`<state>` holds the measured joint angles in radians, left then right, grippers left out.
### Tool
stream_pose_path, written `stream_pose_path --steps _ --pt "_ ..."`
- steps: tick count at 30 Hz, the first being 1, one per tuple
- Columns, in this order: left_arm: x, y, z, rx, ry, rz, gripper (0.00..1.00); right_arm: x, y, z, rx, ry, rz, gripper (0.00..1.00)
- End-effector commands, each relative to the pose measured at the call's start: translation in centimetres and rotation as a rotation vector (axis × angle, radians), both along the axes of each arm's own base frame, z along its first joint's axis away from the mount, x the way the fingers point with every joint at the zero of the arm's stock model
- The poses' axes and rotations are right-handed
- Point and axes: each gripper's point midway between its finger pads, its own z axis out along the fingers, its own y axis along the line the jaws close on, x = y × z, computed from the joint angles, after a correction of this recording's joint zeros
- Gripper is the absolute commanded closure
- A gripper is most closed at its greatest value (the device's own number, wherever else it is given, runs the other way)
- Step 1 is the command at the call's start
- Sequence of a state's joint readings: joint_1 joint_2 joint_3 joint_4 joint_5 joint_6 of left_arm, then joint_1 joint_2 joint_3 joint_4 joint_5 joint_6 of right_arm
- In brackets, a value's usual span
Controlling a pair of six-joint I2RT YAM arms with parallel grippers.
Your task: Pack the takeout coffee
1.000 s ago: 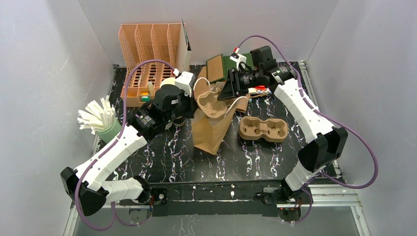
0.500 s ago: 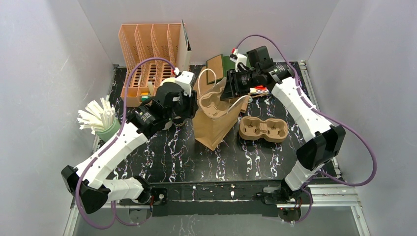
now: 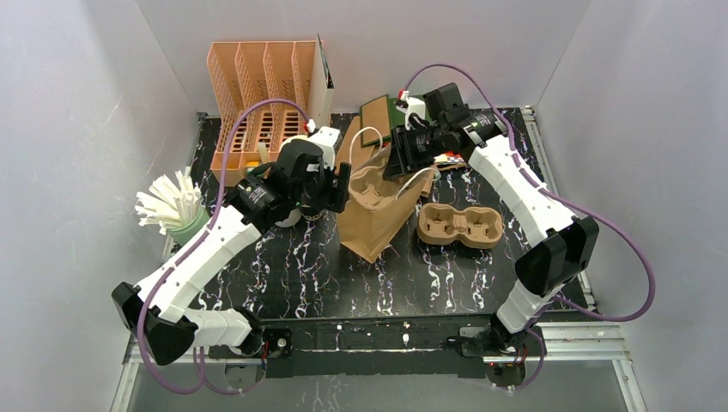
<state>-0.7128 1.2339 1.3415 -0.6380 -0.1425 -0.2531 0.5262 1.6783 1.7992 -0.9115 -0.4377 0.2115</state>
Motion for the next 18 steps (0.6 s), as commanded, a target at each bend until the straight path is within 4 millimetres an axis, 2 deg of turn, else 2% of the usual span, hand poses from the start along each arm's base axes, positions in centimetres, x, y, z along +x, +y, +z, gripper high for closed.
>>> stream_pose_path --steps 1,8,18 --pt "-0.2 1.3 -0.2 0.099 0.033 0.009 0.35 0.6 0.1 2.9 0.022 -0.088 -0.015 0.84" --pt "0.1 2.2 0.2 0.189 0.039 0.000 0.62 1.0 -0.3 3.1 0.004 -0.095 -0.048 0.85" --pt "-0.4 2.1 0.5 0.231 0.068 -0.058 0.64 2.3 -1.3 2.2 -0.059 -0.123 -0.116 0.86"
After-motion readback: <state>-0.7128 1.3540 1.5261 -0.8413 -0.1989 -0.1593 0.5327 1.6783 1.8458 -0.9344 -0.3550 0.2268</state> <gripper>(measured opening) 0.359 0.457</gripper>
